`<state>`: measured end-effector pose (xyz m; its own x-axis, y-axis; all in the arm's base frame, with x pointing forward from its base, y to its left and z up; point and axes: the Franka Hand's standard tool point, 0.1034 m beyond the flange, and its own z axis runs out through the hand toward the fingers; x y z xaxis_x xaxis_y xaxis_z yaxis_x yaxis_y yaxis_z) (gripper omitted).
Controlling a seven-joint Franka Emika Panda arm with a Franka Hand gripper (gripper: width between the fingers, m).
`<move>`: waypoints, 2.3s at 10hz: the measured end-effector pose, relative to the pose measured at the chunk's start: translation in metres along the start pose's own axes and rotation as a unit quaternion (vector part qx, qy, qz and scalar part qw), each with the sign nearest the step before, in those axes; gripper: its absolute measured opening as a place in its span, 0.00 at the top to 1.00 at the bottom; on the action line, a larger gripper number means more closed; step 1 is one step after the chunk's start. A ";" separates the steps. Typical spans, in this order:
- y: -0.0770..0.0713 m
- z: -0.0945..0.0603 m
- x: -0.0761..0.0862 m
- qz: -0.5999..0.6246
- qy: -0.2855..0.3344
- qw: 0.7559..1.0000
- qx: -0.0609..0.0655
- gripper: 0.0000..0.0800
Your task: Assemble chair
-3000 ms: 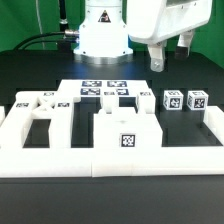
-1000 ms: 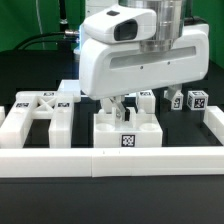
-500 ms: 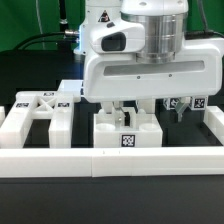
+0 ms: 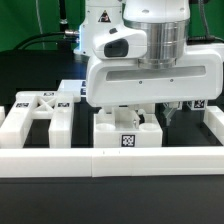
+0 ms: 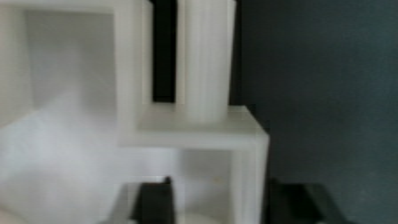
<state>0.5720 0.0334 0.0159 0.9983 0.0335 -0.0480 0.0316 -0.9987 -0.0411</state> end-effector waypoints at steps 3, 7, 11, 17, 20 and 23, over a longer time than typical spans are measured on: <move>0.000 0.000 0.000 0.000 0.000 1.000 0.000 0.96; -0.014 0.001 0.002 0.003 0.001 1.000 0.003 0.96; -0.052 0.000 0.028 -0.012 0.018 1.000 0.006 0.96; -0.084 0.000 0.047 -0.004 0.023 1.000 0.008 0.96; -0.083 -0.004 0.048 -0.004 0.024 1.000 0.009 0.96; -0.085 -0.042 0.048 -0.009 0.036 0.999 0.011 0.47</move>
Offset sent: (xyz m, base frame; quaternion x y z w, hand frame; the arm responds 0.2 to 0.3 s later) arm 0.0000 0.0000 0.0000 0.0000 0.0000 0.0000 1.0000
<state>0.6198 0.1179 0.0593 0.9986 0.0474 0.0253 0.0489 -0.9968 -0.0636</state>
